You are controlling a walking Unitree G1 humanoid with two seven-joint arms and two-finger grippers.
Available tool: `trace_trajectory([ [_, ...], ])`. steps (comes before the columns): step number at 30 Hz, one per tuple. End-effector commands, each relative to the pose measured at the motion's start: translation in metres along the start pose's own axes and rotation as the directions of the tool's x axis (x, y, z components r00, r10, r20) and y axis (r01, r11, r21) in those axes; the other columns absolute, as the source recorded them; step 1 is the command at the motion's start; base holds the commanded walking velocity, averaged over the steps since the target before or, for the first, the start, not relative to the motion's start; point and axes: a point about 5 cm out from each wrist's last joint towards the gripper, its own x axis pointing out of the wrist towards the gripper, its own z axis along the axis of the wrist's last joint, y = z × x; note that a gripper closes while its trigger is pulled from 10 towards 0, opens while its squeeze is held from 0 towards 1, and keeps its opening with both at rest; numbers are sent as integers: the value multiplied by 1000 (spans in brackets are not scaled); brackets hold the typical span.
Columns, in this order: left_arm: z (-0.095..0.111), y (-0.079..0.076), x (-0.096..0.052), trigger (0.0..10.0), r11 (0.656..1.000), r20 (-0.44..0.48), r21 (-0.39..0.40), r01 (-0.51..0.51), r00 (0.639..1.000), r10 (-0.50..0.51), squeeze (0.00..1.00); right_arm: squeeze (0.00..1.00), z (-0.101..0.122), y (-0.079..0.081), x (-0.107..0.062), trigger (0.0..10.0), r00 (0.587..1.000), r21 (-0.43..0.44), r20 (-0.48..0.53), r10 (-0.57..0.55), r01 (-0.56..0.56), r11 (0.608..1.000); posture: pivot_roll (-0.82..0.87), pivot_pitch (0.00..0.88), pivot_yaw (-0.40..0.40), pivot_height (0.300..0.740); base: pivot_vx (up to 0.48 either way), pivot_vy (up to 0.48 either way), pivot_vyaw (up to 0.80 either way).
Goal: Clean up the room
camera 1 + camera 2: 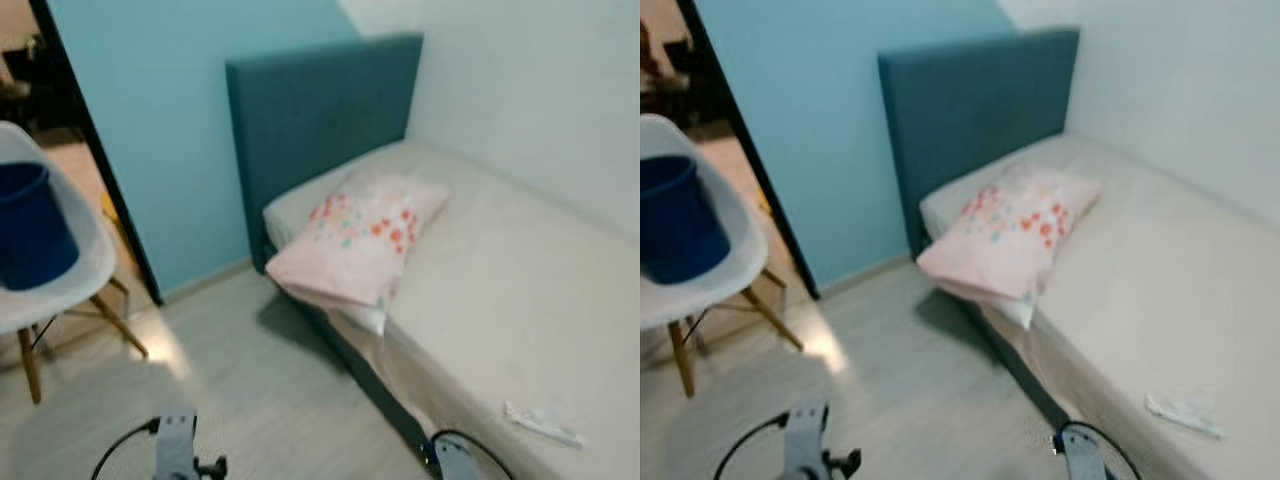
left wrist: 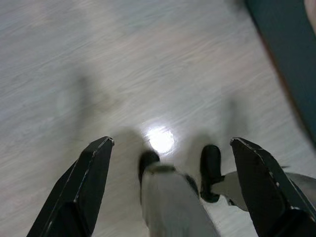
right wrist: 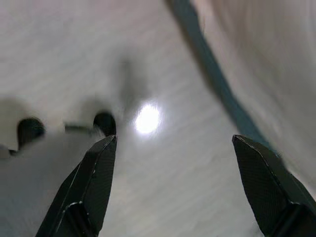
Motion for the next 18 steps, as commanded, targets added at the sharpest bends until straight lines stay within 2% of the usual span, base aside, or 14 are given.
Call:
trace_trajectory([
  [1, -1, 3, 0, 10000, 1000, -4, -10, -8, 1000, 8, 0, 0, -4, 6, 0, 10000, 1000, 17, -10, 14, -14, 1000, -72, 0, -43, 726, 368, 0, 0],
  [4, 3, 3, 0, 10000, 1000, 11, -20, -9, 1000, 10, 0, 0, 7, 7, 1, 10000, 999, 61, 41, 28, -30, 998, -70, 0, -43, 726, 368, 0, 0],
  [5, 9, 4, 1, 10000, 999, 34, -39, -13, 999, 15, 0, 0, 24, 9, 2, 10000, 993, 101, 109, 41, -52, 994, -70, 0, -42, 726, 368, 0, 0],
  [6, 9, 4, 1, 10000, 999, 34, -39, -13, 999, 15, 0, 0, 24, 9, 2, 10000, 993, 101, 109, 41, -52, 994, -70, 0, -42, 726, 368, 0, 0],
  [7, 23, 7, 2, 10000, 997, 85, -74, -18, 996, 24, 0, 0, 54, 3, 1, 10000, 975, 146, 220, 15, -48, 988, -72, 0, -41, 726, 371, 0, 0],
  [8, 32, 9, 3, 10000, 995, 121, -98, -19, 992, 31, 0, 0, 74, -2, 0, 10000, 956, 176, 292, -9, -45, 983, -72, 0, -42, 726, 371, 0, 0],
  [9, 32, 9, 3, 10000, 995, 121, -98, -19, 992, 31, 0, 0, 74, -2, 0, 10000, 956, 176, 292, -9, -45, 983, -72, 0, -42, 726, 371, 0, 0],
  [11, 60, 15, 4, 10000, 991, 218, -136, -13, 975, 43, 0, 0, 120, -18, -8, 10000, 896, 281, 439, -70, -63, 958, -72, 0, -42, 726, 375, 0, 0],
  [12, 60, 15, 4, 10000, 991, 218, -136, -13, 975, 43, 0, 0, 120, -18, -8, 10000, 896, 281, 439, -70, -63, 958, -72, 0, -42, 726, 375, 0, 0],
  [13, 82, 19, 3, 10000, 989, 290, -148, -2, 956, 45, 0, 0, 151, -26, -17, 10000, 842, 297, 533, -86, -91, 951, -73, 0, -41, 726, 375, 0, 0],
  [14, 90, 20, 2, 10000, 989, 314, -150, 4, 948, 44, 0, 0, 162, -28, -20, 10000, 821, 287, 565, -84, -100, 953, -73, 0, -41, 726, 375, 0, 0],
  [15, 90, 20, 2, 10000, 989, 314, -150, 4, 948, 44, 0, 0, 162, -28, -20, 10000, 821, 287, 565, -84, -100, 953, -73, 0, -41, 726, 375, 0, 0],
  [17, 103, 21, 2, 10000, 990, 351, -144, 12, 936, 39, 0, 0, 180, -28, -26, 10000, 786, 260, 613, -73, -113, 959, -77, 0, -41, 726, 379, 0, 0],
  [18, 103, 21, 2, 10000, 990, 351, -144, 12, 936, 39, 0, 0, 180, -28, -26, 10000, 786, 260, 613, -73, -113, 959, -77, 0, -41, 726, 379, 0, 0],
])
